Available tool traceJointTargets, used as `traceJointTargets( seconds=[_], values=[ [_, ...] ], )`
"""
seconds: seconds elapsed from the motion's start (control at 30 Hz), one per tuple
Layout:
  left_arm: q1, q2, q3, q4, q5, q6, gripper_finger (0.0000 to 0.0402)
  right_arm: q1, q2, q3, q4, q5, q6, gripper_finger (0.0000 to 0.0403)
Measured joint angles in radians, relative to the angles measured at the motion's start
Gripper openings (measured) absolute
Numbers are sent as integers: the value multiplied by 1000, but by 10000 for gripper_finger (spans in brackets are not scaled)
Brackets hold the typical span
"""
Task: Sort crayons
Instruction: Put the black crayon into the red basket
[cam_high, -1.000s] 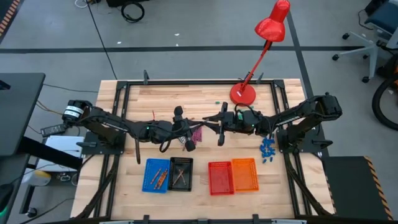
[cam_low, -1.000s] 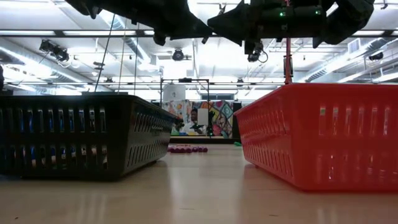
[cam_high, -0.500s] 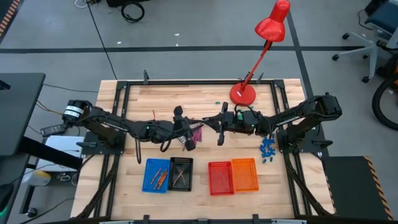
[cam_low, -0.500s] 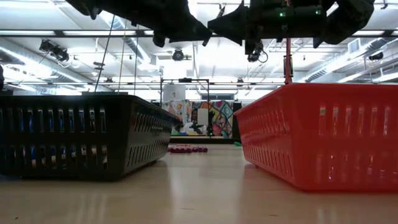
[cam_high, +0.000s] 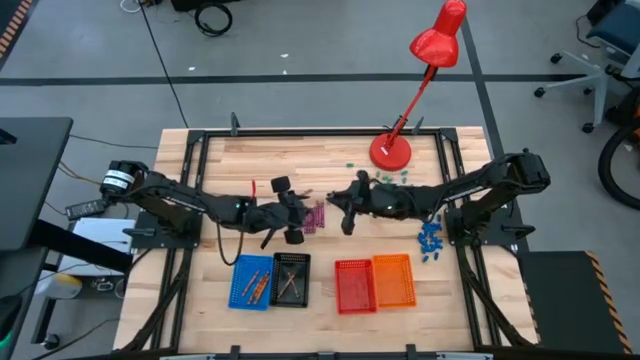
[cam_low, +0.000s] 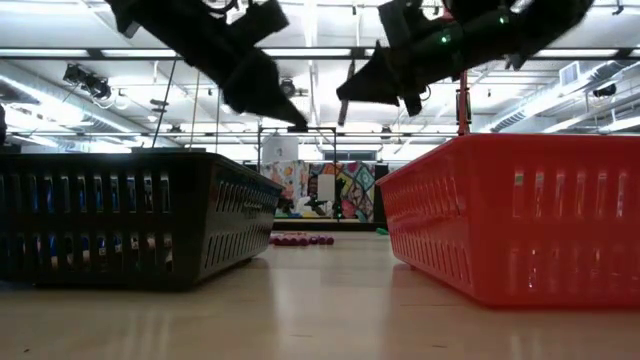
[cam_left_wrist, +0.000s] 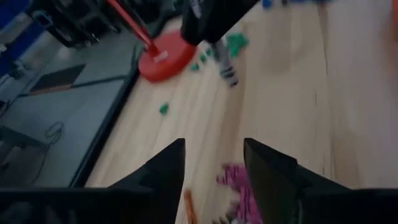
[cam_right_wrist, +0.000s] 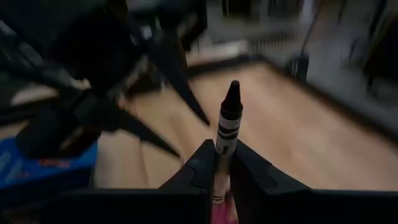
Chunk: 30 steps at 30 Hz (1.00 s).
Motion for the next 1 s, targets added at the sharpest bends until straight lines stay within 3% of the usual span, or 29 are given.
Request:
traceJointTargets(
  seconds=[0.1, 0.2, 0.33, 0.43, 0.5, 0.67, 0.83, 1.0],
  values=[
    [0, 0, 0, -43, 0, -4, 164, 28, 0, 94, -239, -2, 127, 42],
    [0, 0, 0, -87, -1, -4, 158, 49, 0, 172, -414, -89, 292, 42],
    [0, 0, 0, -161, -2, -27, 155, 93, 0, 187, -452, -231, 507, 42],
    [0, 0, -9, -190, -3, -52, 155, 164, 7, 181, -467, -196, 651, 42],
    [-3, 0, -47, -142, -4, -40, 155, 216, 10, 176, -510, -150, 750, 43],
    [-37, 0, -205, 154, -4, 57, 155, 344, 39, 183, -528, -30, 958, 43],
    [-85, -19, -317, 331, -9, 141, 155, 413, 155, 260, -589, -27, 1123, 43],
    [-111, -123, -394, 375, -13, 173, 155, 438, 268, 427, -810, -52, 1242, 43]
  ],
)
